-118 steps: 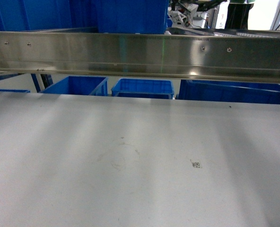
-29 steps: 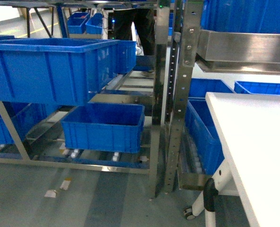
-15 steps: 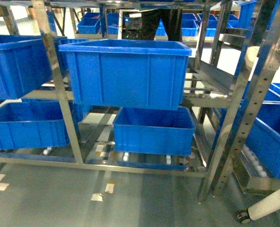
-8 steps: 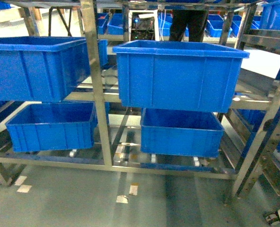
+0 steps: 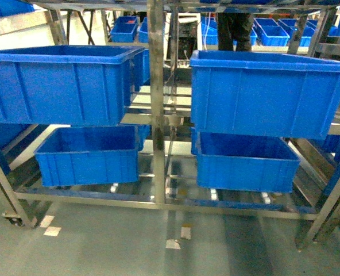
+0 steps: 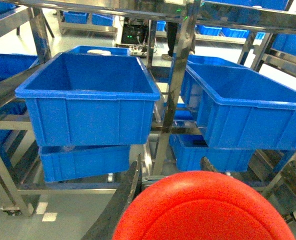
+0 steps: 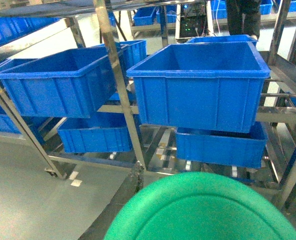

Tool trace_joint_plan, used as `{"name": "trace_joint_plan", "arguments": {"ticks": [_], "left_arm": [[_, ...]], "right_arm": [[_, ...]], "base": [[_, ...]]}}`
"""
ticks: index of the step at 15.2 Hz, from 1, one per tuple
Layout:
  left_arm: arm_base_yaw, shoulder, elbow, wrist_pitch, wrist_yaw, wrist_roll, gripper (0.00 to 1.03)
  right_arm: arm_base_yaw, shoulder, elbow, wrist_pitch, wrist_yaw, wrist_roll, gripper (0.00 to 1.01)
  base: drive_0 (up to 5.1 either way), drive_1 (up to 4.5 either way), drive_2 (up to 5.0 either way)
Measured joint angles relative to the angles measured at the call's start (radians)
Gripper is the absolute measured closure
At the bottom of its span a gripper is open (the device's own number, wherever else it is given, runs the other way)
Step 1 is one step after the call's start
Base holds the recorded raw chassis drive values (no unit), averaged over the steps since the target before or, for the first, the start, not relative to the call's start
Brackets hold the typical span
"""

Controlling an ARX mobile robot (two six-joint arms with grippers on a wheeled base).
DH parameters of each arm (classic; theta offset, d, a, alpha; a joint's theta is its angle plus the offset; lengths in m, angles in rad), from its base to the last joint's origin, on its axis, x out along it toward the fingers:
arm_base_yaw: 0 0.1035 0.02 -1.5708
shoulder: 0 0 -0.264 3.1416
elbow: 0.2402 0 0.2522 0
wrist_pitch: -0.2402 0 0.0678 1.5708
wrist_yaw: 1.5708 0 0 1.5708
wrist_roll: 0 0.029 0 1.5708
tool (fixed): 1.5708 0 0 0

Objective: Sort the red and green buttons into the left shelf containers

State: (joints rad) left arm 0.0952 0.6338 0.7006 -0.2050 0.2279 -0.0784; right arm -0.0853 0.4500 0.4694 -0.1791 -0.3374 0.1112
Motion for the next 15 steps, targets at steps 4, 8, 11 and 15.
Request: {"name": "trace_joint_plan", "arguments": {"ticks": [4, 8, 11, 15], "left_arm": [[0.006, 0.001, -0.002, -0.002, -0.011, 0.0, 0.76], [0.001, -0.002, -0.002, -0.001, -0.001, 0.0, 0.76], [0.0, -0.004, -0.002, 0.0, -0.001, 0.0, 0.76], [0.0, -0.001, -0.002, -0.002, -0.002, 0.0, 0.76]], "right_arm": [[0.0, 0.0, 0.0, 0.002, -0.005, 0.0, 0.74], [0.0, -0.003, 0.0, 0.002, -0.003, 0.0, 0.74], [0.0, 0.0, 0.0, 0.001, -0.003, 0.0, 0.74], [0.0, 0.0, 0.0, 0.0, -0.003, 0.0, 0.74]], "base": [[0.0, 0.0, 0.0], [-0.1, 2.99, -3.1], [0.0, 4.33, -4.3], [0.0, 4.33, -4.3]]}}
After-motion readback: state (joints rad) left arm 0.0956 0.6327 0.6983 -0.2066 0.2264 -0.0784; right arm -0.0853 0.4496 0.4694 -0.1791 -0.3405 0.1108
